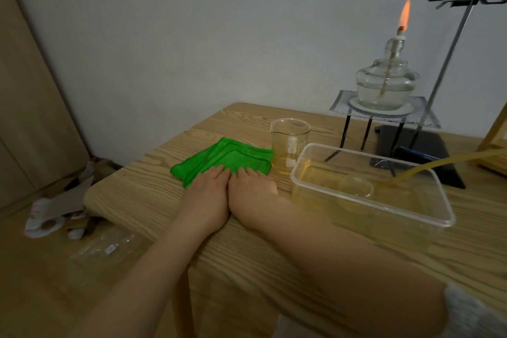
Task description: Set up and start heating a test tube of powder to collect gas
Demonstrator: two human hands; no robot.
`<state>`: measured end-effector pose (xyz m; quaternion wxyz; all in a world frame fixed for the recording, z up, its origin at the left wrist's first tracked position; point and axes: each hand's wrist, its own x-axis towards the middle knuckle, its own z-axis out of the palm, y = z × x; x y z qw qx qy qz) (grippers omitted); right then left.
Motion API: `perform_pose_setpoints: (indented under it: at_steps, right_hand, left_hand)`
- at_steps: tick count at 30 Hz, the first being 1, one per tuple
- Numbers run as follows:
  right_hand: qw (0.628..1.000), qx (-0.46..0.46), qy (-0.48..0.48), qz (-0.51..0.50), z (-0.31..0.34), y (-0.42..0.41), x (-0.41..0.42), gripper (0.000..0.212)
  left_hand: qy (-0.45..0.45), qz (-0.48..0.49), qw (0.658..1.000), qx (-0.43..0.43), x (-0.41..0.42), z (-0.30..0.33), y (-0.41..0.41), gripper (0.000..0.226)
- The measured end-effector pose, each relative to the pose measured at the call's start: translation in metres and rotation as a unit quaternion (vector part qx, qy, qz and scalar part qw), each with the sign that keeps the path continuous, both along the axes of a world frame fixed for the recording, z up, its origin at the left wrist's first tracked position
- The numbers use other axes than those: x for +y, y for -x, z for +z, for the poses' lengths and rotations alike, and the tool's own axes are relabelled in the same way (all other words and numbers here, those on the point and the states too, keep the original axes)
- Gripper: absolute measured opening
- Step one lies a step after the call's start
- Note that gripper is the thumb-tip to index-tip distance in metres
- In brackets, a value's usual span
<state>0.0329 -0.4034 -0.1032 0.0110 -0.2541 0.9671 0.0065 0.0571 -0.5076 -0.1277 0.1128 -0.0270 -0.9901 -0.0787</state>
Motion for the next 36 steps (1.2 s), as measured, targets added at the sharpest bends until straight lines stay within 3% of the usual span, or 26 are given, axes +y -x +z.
perform_pose_setpoints:
  at_steps: [14, 20, 25, 36]
  right_hand:
    - [0.999, 0.008, -0.031, 0.016, 0.009, -0.015, 0.007, 0.051]
    - [1.000, 0.007, 0.007, 0.029, 0.025, -0.027, 0.014, 0.040]
    - [0.999, 0.022, 0.029, 0.031, 0.037, -0.032, 0.020, 0.031]
    - [0.988, 0.084, 0.129, 0.007, 0.076, -0.036, 0.051, 0.041]
  left_hand:
    - [-0.007, 0.003, 1.000, 0.000, 0.002, 0.003, 0.000, 0.057]
    - [-0.017, 0.004, 1.000, -0.003, 0.002, 0.007, -0.001, 0.052]
    - [-0.057, 0.004, 0.997, 0.048, 0.003, 0.017, -0.002, 0.020]
    - [-0.097, -0.020, 0.986, 0.137, 0.031, 0.063, -0.006, 0.019]
